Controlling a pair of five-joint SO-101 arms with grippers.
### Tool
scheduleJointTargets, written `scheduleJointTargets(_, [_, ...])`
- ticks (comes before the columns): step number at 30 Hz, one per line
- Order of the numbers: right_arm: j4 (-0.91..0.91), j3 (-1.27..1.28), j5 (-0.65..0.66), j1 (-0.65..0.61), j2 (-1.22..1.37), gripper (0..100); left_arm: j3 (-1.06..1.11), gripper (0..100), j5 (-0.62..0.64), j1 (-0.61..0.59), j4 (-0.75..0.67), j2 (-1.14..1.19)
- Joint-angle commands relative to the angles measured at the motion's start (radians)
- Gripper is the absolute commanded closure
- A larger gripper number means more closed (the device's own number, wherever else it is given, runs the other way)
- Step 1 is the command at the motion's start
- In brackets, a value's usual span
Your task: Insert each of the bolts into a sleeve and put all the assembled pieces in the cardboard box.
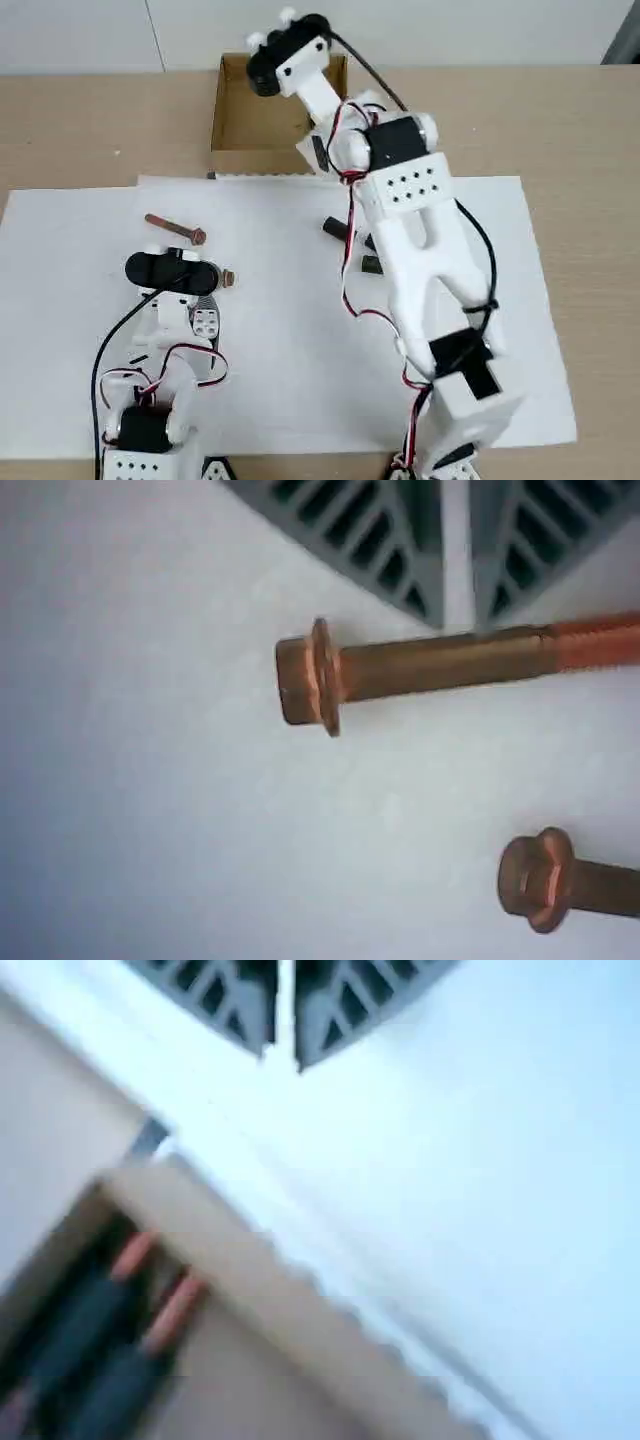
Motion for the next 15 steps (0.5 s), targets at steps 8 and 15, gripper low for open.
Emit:
scheduleJointTargets(8, [0.295,-0.051,-0.043,0.002,-0.105,99.5,-0.004,99,0.003,-0.006,-0.015,-0.008])
scheduleJointTargets(15, [0.306,0.137,-0.043,0.002,-0.11,99.5,-0.004,99,0.003,-0.006,-0.015,-0.008])
